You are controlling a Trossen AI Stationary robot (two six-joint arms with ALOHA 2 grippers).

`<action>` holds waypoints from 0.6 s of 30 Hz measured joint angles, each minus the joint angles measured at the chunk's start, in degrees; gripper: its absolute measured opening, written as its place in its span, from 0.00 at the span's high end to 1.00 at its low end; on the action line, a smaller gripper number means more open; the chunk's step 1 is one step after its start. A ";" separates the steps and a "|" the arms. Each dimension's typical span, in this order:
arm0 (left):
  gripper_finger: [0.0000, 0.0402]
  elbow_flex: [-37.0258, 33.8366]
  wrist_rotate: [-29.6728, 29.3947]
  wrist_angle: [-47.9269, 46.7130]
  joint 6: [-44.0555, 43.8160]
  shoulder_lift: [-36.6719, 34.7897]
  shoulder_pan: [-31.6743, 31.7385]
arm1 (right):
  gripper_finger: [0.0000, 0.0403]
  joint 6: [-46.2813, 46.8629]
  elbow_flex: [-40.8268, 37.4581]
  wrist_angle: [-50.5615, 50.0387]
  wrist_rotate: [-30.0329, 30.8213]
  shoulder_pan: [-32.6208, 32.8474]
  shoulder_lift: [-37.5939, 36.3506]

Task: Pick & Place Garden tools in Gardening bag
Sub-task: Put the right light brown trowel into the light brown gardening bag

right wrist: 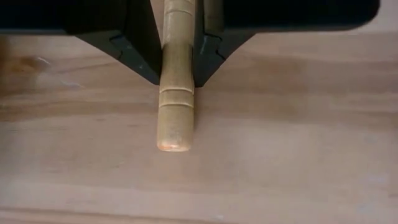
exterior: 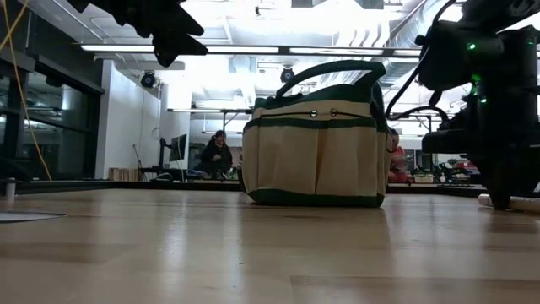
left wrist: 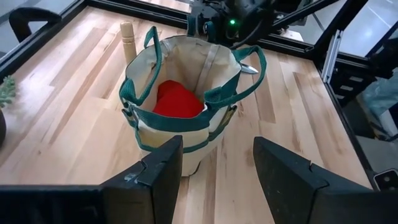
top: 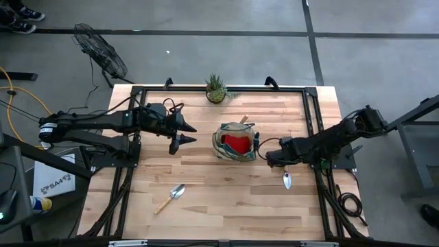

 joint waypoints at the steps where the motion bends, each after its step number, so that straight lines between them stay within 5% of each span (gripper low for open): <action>1: 0.52 0.00 0.00 0.00 -0.35 0.00 0.00 | 0.85 0.01 0.00 0.31 0.24 0.66 -0.26; 8: 0.52 0.00 -0.15 0.18 -3.14 0.00 0.00 | 0.86 1.40 2.48 2.97 0.12 6.68 -3.44; 18: 0.52 0.02 -0.61 0.42 -6.60 0.00 0.00 | 0.86 4.32 7.48 3.08 15.89 18.29 -5.63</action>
